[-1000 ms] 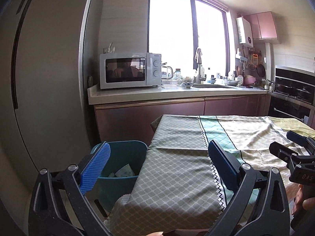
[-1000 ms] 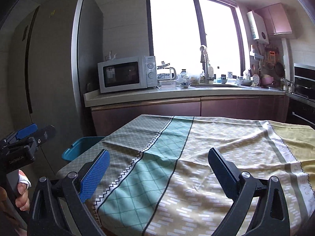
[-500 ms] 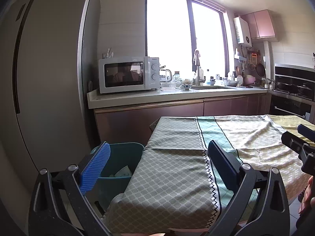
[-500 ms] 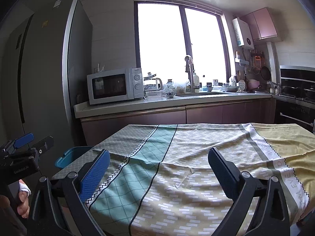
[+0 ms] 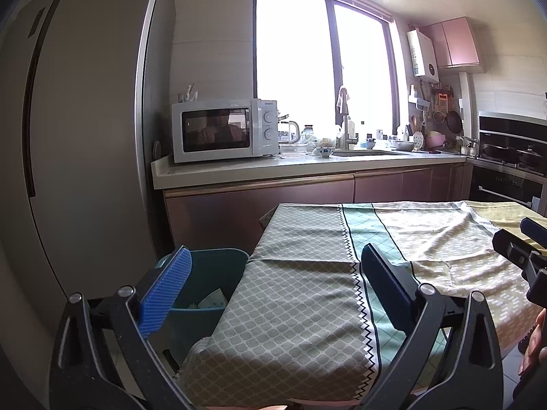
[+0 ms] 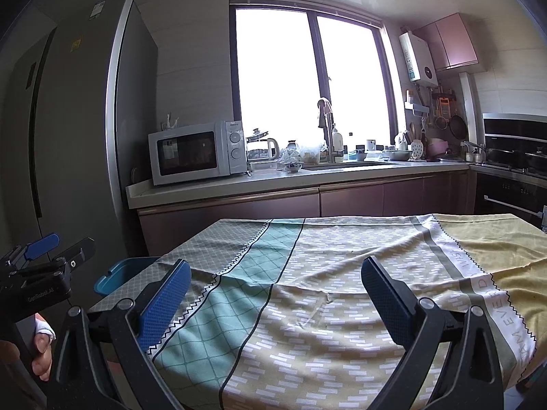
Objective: Collect trash
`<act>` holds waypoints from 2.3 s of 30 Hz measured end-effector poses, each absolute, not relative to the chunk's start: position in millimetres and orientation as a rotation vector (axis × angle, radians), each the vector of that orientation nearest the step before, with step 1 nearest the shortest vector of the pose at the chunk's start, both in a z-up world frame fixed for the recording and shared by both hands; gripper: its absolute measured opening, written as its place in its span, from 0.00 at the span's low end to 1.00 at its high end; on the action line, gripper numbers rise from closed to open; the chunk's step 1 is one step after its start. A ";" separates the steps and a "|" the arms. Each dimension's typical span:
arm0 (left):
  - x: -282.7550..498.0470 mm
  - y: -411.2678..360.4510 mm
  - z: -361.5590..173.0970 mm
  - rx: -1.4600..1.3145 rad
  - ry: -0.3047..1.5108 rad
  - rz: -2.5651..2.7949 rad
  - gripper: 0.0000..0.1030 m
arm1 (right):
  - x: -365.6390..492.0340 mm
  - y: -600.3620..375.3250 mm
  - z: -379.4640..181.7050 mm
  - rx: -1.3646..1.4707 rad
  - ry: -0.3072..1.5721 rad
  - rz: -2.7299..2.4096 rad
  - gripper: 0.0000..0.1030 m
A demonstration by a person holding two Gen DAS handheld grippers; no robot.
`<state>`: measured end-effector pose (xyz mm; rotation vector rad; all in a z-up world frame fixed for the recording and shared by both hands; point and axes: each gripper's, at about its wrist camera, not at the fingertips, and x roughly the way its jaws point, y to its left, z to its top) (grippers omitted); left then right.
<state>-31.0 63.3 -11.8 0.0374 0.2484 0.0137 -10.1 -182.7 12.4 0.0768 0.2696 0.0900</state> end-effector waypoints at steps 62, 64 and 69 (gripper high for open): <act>-29.5 56.7 -14.8 0.043 0.243 0.028 0.95 | -9.6 -184.2 8.4 0.098 0.280 0.088 0.94; -29.3 56.1 -15.8 0.042 0.244 0.027 0.95 | -10.0 -184.1 8.3 0.098 0.279 0.088 0.94; -29.7 56.1 -15.4 0.044 0.243 0.027 0.95 | -9.4 -184.4 8.1 0.098 0.282 0.087 0.94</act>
